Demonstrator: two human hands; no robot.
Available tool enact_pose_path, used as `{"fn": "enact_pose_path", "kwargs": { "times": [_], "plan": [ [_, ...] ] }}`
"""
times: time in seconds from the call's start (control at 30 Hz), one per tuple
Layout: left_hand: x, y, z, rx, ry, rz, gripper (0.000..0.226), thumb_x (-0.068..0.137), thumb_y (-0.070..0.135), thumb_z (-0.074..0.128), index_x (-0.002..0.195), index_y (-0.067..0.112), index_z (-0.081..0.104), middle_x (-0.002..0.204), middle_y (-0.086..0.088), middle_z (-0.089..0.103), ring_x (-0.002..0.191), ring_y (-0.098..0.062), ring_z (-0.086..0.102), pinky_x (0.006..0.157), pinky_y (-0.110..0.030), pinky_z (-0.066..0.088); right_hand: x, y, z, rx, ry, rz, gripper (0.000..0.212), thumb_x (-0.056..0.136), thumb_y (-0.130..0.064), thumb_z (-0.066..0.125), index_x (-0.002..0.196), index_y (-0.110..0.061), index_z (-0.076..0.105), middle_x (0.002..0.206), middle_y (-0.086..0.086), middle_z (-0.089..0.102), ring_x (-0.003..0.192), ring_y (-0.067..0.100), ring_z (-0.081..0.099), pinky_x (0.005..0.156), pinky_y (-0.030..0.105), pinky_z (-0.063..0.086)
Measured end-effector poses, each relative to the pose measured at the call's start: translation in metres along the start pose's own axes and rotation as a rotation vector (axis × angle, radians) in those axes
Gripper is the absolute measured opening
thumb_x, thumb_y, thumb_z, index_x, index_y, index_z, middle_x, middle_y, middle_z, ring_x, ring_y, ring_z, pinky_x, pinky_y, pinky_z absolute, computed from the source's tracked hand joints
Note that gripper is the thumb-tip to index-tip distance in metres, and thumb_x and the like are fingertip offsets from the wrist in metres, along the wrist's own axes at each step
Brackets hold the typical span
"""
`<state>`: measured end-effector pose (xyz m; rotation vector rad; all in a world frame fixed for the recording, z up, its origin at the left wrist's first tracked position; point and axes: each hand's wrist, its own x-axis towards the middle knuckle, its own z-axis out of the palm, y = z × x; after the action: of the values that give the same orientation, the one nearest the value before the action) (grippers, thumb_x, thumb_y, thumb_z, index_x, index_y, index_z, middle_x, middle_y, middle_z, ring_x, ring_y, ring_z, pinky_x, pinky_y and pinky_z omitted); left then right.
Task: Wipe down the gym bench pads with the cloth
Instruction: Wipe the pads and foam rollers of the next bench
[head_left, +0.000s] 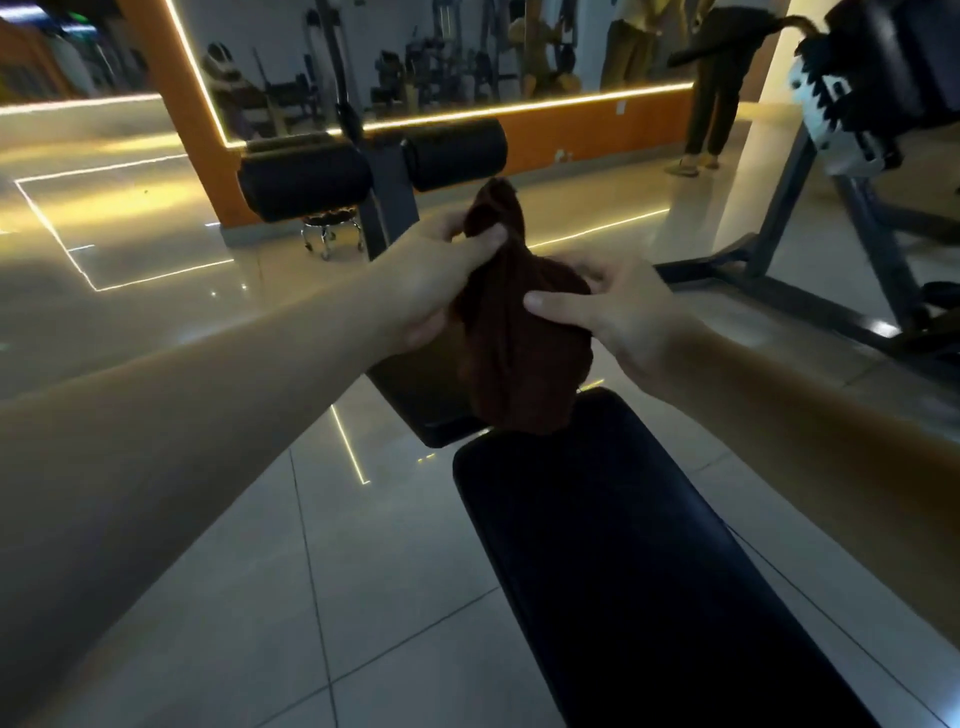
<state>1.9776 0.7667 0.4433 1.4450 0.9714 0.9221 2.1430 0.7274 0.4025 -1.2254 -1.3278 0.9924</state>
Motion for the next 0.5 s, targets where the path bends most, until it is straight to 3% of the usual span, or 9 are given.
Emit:
{"fn": "enact_pose_path", "kwargs": {
  "times": [0.1, 0.23, 0.37, 0.43, 0.5],
  "plan": [
    [-0.003, 0.043, 0.002, 0.12, 0.0, -0.005, 0.025, 0.102, 0.022, 0.051, 0.127, 0.023, 0.054, 0.113, 0.001, 0.063, 0.105, -0.012, 0.062, 0.091, -0.029, 0.053, -0.001, -0.032, -0.012, -0.08, 0.011, -0.021, 0.03, 0.081, -0.017, 0.076, 0.104, 0.0, 0.069, 0.094, 0.013, 0.074, 0.084, 0.022, 0.073, 0.074, 0.033, 0.059],
    [-0.019, 0.105, 0.003, 0.177, -0.026, -0.076, 0.031, 0.104, 0.029, 0.046, 0.131, 0.017, 0.054, 0.118, -0.002, 0.063, 0.112, -0.016, 0.061, 0.097, -0.032, 0.051, -0.007, -0.088, -0.025, -0.037, -0.024, -0.045, 0.028, 0.089, -0.02, 0.068, 0.098, 0.006, 0.068, 0.09, 0.021, 0.071, 0.079, 0.028, 0.069, 0.073, 0.035, 0.057],
    [-0.051, 0.18, 0.002, 0.227, -0.083, -0.173, 0.045, 0.086, 0.049, 0.059, 0.111, 0.012, 0.062, 0.107, -0.003, 0.065, 0.105, -0.019, 0.064, 0.087, -0.032, 0.053, -0.011, -0.156, -0.04, -0.067, -0.02, -0.051, 0.03, 0.095, -0.023, 0.06, 0.101, 0.005, 0.067, 0.101, 0.026, 0.068, 0.094, 0.036, 0.068, 0.084, 0.049, 0.055],
    [-0.07, 0.222, -0.003, 0.274, -0.101, -0.206, 0.06, 0.071, 0.054, 0.062, 0.111, 0.011, 0.062, 0.111, -0.005, 0.066, 0.107, -0.02, 0.065, 0.085, -0.03, 0.052, -0.014, -0.197, -0.048, -0.084, -0.035, -0.063, 0.029, 0.096, -0.024, 0.058, 0.103, 0.003, 0.067, 0.096, 0.02, 0.069, 0.086, 0.025, 0.07, 0.076, 0.039, 0.058],
    [-0.09, 0.264, -0.008, 0.293, -0.113, -0.245, 0.067, 0.069, 0.054, 0.061, 0.119, 0.009, 0.063, 0.116, -0.006, 0.068, 0.109, -0.019, 0.067, 0.086, -0.029, 0.054, -0.019, -0.242, -0.057, -0.102, -0.041, -0.088, 0.027, 0.097, -0.023, 0.057, 0.101, 0.002, 0.066, 0.084, 0.01, 0.067, 0.07, 0.011, 0.067, 0.062, 0.025, 0.054]
  ]
}}
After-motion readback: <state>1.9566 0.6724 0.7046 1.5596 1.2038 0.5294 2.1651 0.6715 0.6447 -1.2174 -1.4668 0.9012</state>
